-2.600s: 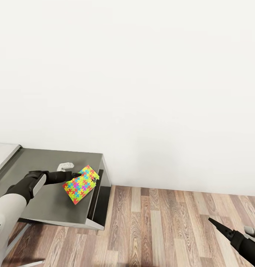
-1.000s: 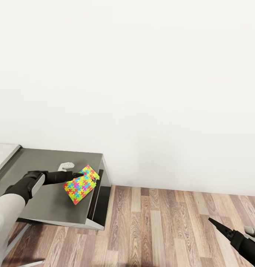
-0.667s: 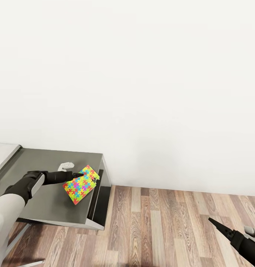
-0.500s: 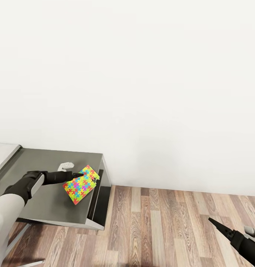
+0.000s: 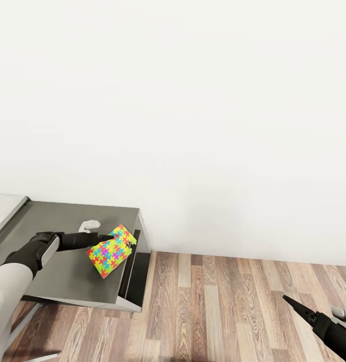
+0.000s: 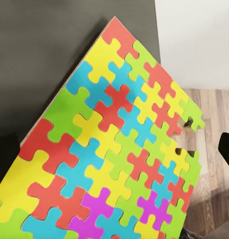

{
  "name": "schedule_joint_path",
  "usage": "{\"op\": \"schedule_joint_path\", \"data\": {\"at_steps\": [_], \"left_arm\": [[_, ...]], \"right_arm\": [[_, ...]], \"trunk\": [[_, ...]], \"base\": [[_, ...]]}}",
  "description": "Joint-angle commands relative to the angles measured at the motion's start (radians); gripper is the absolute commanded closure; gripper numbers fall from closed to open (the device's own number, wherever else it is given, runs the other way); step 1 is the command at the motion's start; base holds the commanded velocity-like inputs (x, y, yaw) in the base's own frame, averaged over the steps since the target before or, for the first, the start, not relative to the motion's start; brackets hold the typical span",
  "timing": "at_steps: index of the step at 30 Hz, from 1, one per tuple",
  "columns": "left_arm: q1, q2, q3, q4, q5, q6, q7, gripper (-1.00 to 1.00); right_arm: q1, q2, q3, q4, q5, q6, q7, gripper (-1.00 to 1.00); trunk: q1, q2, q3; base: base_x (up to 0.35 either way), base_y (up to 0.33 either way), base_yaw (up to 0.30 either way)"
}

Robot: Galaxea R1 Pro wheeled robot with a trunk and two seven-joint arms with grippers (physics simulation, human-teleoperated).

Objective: Put all the toys in the child's room - the three board games (two on the bed and one on the table), the two jigsaw puzzles on the table, and the tennis ball on the table - inside the toy box on the table in the child's room.

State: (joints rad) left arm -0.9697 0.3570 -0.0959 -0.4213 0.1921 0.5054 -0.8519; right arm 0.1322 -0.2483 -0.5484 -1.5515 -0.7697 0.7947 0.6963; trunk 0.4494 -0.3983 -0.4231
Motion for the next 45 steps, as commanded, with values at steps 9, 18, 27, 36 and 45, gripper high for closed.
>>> {"op": "schedule_joint_path", "data": {"at_steps": [9, 18, 27, 36, 45], "left_arm": [[0.000, 0.001, -0.008, 0.003, 0.012, 0.007, -0.002, -1.00], [0.000, 0.001, -0.008, 0.004, 0.011, 0.008, -0.060, -1.00], [0.000, 0.001, -0.008, 0.004, 0.010, 0.008, -0.065, -1.00], [0.000, 0.010, -0.007, 0.004, 0.003, 0.007, -0.057, -1.00], [-0.001, 0.037, -0.003, 0.004, -0.052, 0.003, -0.048, -1.00]], "right_arm": [[0.001, 0.000, -0.007, -0.001, -0.003, 0.006, 0.012, -1.00], [0.001, 0.000, -0.026, 0.000, -0.003, 0.006, 0.021, -1.00], [0.002, 0.000, -0.028, 0.000, -0.003, 0.007, 0.022, -1.00], [0.003, 0.000, -0.028, 0.000, -0.003, 0.007, 0.022, -1.00], [0.002, 0.000, -0.028, 0.000, -0.003, 0.007, 0.022, -1.00]], "trunk": [[0.001, -0.002, -0.001], [0.001, -0.002, -0.001], [0.001, -0.002, -0.001], [0.001, -0.002, -0.001], [0.001, -0.002, -0.001]], "base": [[0.000, 0.000, 0.000], [0.000, 0.000, 0.000], [0.000, 0.000, 0.000], [0.000, 0.000, 0.000], [0.000, 0.000, 0.000]]}}
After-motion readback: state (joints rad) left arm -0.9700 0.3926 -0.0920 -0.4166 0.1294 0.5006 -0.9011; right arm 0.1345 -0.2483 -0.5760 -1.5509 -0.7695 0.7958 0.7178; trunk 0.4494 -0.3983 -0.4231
